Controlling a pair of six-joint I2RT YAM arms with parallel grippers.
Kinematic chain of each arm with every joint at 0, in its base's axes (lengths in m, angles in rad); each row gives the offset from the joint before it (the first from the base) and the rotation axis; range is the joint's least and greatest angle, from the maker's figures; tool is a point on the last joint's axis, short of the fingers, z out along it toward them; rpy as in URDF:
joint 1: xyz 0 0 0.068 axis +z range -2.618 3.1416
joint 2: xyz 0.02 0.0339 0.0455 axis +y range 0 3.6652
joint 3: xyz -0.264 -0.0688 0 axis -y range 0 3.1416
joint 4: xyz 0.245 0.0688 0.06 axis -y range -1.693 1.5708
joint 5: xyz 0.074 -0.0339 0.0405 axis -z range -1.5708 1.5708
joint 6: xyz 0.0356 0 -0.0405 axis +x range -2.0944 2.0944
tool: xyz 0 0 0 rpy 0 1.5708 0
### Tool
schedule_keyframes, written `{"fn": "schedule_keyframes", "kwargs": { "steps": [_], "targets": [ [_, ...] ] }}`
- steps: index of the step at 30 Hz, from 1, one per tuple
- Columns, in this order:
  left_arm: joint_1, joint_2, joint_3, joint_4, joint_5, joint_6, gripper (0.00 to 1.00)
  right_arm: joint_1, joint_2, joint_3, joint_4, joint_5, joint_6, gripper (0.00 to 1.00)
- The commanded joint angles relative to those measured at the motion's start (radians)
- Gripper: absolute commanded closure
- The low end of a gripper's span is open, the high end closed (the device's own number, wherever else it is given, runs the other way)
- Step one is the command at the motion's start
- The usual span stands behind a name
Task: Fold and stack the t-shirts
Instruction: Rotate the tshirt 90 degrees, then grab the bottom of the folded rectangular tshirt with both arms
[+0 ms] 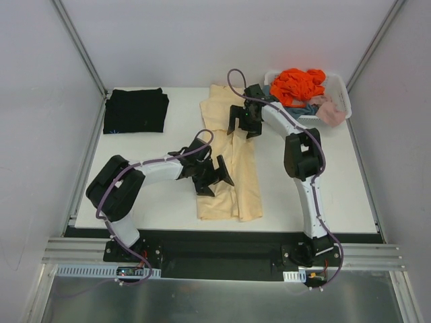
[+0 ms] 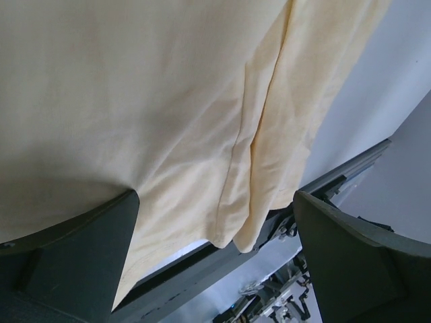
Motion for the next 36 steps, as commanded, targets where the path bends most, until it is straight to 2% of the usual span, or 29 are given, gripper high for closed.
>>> {"fn": "schedule_keyframes", "kwargs": {
  "steps": [1,5,9,11,14,15,16,19,21,23,27,32,36],
  "targets": [
    [-0.024,-0.053,0.009,-0.025,-0.012,0.009,0.01,-0.012,-0.218,-0.137,-0.025,-0.01,-0.094,0.03],
    [-0.024,-0.16,0.0,-0.047,-0.029,0.101,0.01,0.001,-0.426,-0.335,0.025,-0.058,-0.088,0.03],
    [-0.025,-0.282,-0.011,-0.105,-0.026,0.201,0.01,0.028,-0.63,-0.432,0.047,-0.044,-0.102,0.03],
    [-0.025,-0.373,-0.037,-0.175,-0.08,0.223,0.01,0.043,-0.757,-0.492,0.077,-0.001,-0.094,0.03],
    [-0.025,-0.512,-0.09,-0.287,-0.209,0.233,0.01,0.051,-0.969,-0.703,0.171,0.112,-0.016,0.03],
    [-0.024,-0.573,-0.107,-0.307,-0.232,0.232,0.01,0.051,-1.094,-0.828,0.207,0.141,0.005,0.03],
    [-0.024,-0.598,-0.126,-0.32,-0.244,0.232,0.01,0.048,-1.156,-0.907,0.275,0.189,0.075,0.03],
    [-0.019,-0.65,-0.192,-0.357,-0.269,0.212,0.01,0.032,-1.36,-1.134,0.338,0.244,0.246,0.03],
    [-0.018,-0.647,-0.226,-0.366,-0.253,0.2,0.01,0.014,-1.438,-1.2,0.324,0.211,0.265,0.03],
    [-0.018,-0.63,-0.242,-0.366,-0.227,0.197,0.01,0.014,-1.464,-1.245,0.274,0.147,0.246,0.03],
    [-0.016,-0.575,-0.258,-0.364,-0.204,0.193,0.01,0.034,-1.466,-1.308,0.07,0.047,0.225,0.03],
    [-0.018,-0.536,-0.289,-0.35,-0.172,0.186,0.01,0.17,-1.437,-1.406,0.053,0.022,0.26,0.03],
    [-0.019,-0.515,-0.322,-0.324,-0.155,0.167,0.01,0.323,-1.384,-1.354,0.053,0.106,0.233,0.03]
  ]
}}
